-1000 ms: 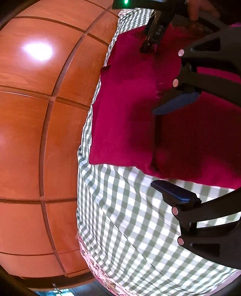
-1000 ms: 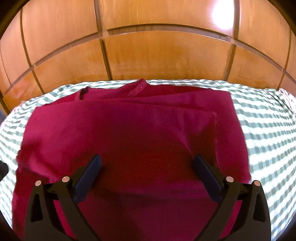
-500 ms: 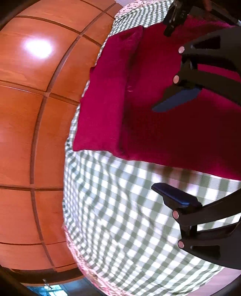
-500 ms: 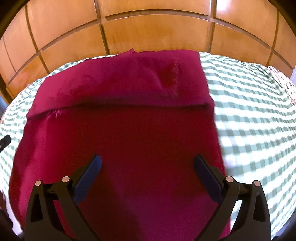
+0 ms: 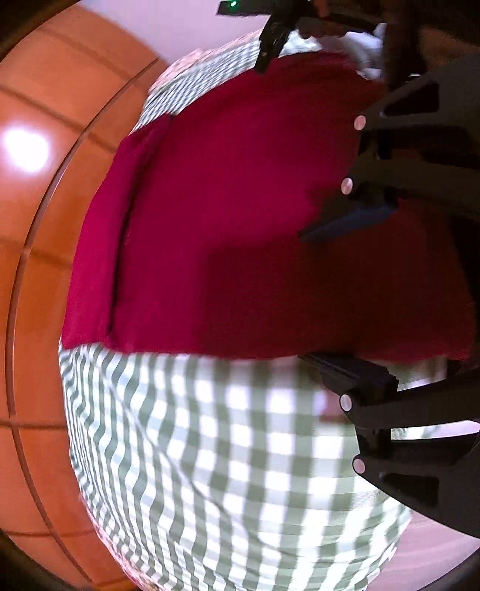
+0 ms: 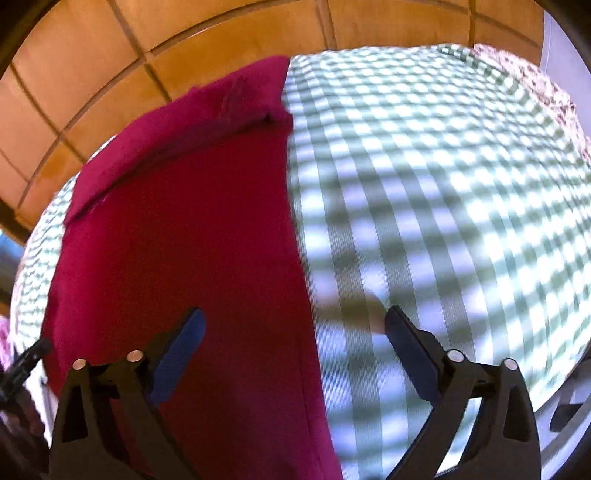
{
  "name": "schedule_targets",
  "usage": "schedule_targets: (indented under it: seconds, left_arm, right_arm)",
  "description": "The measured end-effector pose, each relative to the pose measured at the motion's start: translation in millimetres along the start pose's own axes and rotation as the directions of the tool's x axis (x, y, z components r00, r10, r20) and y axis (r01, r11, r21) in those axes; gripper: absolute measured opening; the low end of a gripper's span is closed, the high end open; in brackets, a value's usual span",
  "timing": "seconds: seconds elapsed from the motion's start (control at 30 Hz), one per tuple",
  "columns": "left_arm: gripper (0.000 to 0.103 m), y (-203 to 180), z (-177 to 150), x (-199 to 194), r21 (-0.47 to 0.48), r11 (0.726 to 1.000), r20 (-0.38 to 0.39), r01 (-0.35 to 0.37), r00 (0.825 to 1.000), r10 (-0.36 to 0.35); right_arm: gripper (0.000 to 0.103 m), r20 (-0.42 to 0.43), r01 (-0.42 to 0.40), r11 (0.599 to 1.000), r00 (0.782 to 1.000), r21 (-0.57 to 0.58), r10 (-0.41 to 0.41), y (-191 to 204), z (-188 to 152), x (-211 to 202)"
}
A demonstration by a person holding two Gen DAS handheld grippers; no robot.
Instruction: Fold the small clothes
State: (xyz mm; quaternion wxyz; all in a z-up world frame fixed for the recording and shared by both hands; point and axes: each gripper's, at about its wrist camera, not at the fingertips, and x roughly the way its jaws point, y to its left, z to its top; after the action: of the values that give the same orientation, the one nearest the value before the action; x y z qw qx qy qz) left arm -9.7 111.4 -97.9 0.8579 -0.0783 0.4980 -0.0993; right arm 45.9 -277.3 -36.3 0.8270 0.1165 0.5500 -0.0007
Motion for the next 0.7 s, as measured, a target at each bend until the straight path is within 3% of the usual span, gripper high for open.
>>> schedule_targets:
  seconds: [0.1, 0.27, 0.37, 0.5, 0.7]
  left_arm:
    - [0.049, -5, -13, -8, 0.050, 0.999, -0.037, 0.006, 0.999, -0.004]
    - [0.013, -6, -24, -9, 0.110, 0.994, -0.078, -0.010, 0.997, 0.018]
    - [0.010, -7, -20, -17, 0.116, 0.993, -0.060, 0.013, 0.998, -0.006]
    - [0.010, -6, -4, -40, 0.080, 0.991, 0.000, 0.108, 0.994, -0.108]
    - [0.009, 3, 37, -50, 0.002, 0.972, 0.079, 0.237, 0.968, -0.236]
  right_arm:
    - [0.077, -0.057, -0.029, 0.999, 0.998, -0.033, 0.027, -1, -26, -11]
    - [0.046, -0.168, -0.090, 0.985, 0.984, -0.148, 0.065, 14, -57, -18]
    - [0.011, -0.179, -0.090, 0.982, 0.982, -0.168, 0.059, 17, -55, -19]
    - [0.008, -0.123, -0.165, 0.969, 0.982, -0.184, 0.144, 32, -35, -35]
    - [0.008, -0.014, -0.258, 0.959, 0.966, -0.117, 0.258, 37, 10, -40]
